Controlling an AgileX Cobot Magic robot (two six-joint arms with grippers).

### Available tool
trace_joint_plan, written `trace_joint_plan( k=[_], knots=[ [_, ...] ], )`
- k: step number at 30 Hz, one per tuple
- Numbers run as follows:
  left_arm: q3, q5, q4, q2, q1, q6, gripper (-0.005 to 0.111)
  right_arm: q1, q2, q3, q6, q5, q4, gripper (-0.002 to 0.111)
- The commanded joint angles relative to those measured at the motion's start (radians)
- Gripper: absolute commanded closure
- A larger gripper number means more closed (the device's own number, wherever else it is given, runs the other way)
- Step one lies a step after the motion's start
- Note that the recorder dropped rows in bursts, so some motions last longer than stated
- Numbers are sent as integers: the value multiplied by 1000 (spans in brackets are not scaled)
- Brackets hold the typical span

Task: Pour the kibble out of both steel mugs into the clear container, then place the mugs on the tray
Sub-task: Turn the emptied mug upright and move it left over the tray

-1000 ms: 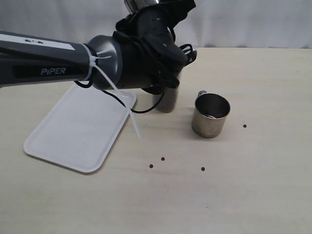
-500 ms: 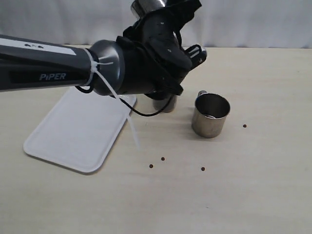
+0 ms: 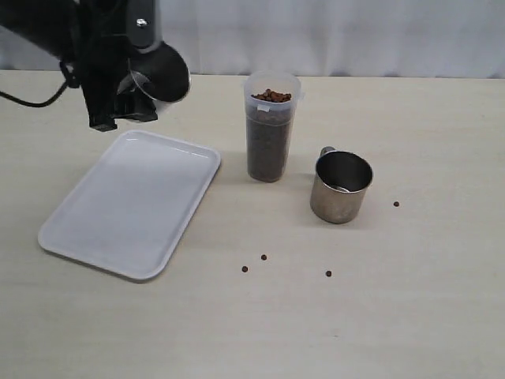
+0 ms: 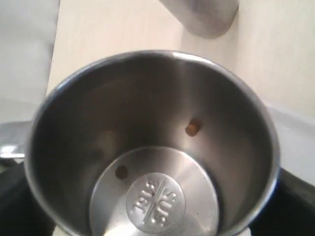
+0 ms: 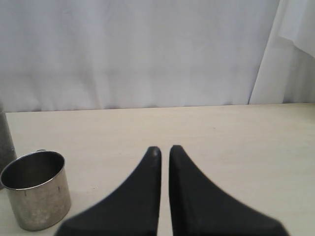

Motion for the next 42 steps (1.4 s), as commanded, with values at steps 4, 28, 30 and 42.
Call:
trace_joint_plan(
  k=[4, 28, 30, 42],
  knots=[
    [78, 164, -927, 231, 252, 527, 107, 3, 2, 2, 5, 0, -8, 104],
    [76, 20, -1188, 474, 269, 527, 106, 3, 2, 2, 5, 0, -8, 104],
    [76, 62, -1144, 467, 275, 525, 106, 3, 2, 2, 5, 0, -8, 104],
    [80, 146, -804, 408, 306, 498, 107, 3, 2, 2, 5, 0, -8, 104]
  ],
)
